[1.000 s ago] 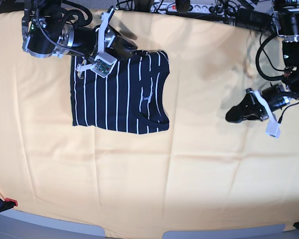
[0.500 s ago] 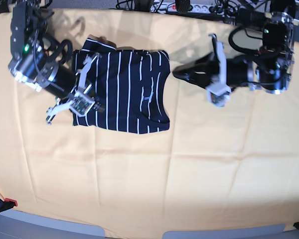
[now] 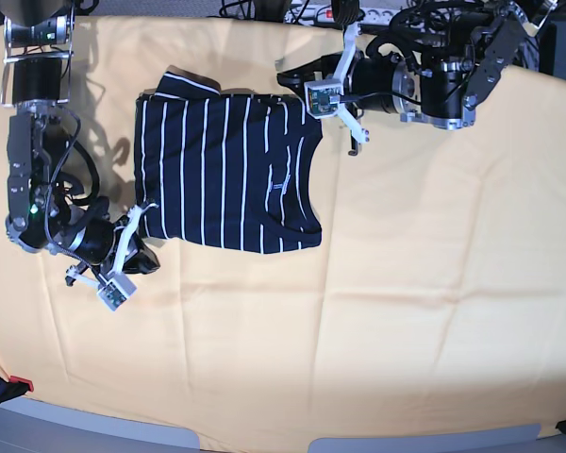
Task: Fold the T-shirt properly
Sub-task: 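Grasp the folded shirt edges with both grippers and lift, then flip the folded shirt over and lay it flat, releasing both grippers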
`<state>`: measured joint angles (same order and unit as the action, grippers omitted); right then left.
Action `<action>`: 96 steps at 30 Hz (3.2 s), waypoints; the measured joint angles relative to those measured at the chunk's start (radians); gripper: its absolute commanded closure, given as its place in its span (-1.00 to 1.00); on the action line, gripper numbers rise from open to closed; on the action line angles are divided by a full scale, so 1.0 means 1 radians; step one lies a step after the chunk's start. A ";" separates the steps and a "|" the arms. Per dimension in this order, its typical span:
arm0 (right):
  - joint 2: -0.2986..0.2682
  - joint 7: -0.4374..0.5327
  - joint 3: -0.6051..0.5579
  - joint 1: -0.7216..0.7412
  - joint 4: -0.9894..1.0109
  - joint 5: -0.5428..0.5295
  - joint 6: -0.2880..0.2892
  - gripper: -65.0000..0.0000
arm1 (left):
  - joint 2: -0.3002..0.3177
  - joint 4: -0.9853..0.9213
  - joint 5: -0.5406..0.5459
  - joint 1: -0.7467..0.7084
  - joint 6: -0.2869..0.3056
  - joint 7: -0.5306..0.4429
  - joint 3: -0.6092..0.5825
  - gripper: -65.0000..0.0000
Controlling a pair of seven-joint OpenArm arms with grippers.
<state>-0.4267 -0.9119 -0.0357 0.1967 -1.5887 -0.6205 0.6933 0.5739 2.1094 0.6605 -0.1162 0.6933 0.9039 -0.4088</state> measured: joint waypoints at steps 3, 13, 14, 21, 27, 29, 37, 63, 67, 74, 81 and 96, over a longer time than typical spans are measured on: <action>-0.003 -0.014 -0.042 0.012 0.063 0.002 0.000 1.00 | 0.000 -0.010 -0.033 0.003 0.000 -0.018 -0.009 1.00; -0.005 -0.005 -0.194 0.026 0.063 0.045 0.000 1.00 | -0.099 -0.183 -0.042 0.030 0.000 -0.025 -0.009 1.00; -0.005 -0.005 -0.195 0.026 0.063 0.045 0.000 1.00 | -0.112 -0.193 -0.041 0.042 0.000 -0.026 -0.009 1.00; -0.026 -0.125 -0.196 0.028 0.063 -0.064 0.000 1.00 | -0.129 -0.304 -0.039 0.129 0.000 -0.033 -0.010 1.00; -0.046 -0.169 -0.196 0.013 0.011 -0.070 0.000 1.00 | -0.129 -0.474 -0.006 0.206 0.016 -0.103 -0.010 1.00; -0.055 -0.186 -0.196 -0.013 -0.036 -0.086 0.001 1.00 | -0.130 -0.531 0.010 0.229 0.025 -0.128 -0.010 1.00; -0.102 -0.224 -0.193 -0.143 -0.175 -0.112 0.003 1.00 | -0.139 -0.679 -0.084 0.347 0.026 -0.286 -0.038 1.00; -0.144 -0.112 0.202 -0.569 -0.393 -0.139 -0.139 1.00 | -0.187 -0.634 0.070 0.698 -0.055 0.000 -0.044 1.00; -0.078 -0.110 0.201 -0.578 -0.391 -0.119 -0.092 1.00 | -0.109 -0.587 0.247 0.693 -0.049 0.066 0.086 1.00; 0.033 -0.003 0.201 -0.576 -0.375 0.093 -0.101 1.00 | -0.028 -0.586 0.399 0.570 -0.019 0.119 0.319 1.00; 0.064 -0.061 0.204 -0.569 -0.312 -0.017 -0.086 1.00 | -0.015 -0.589 0.487 0.431 -0.001 0.154 0.460 1.00; 0.077 -0.167 0.211 -0.645 -0.324 -0.185 -0.097 1.00 | -0.001 -0.589 0.507 0.352 -0.001 0.163 0.476 1.00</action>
<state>-0.3496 -1.0794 0.1753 -0.4484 -1.9125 -0.8059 0.5968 0.5732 1.5208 1.1679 0.2363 0.6926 1.0672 0.0669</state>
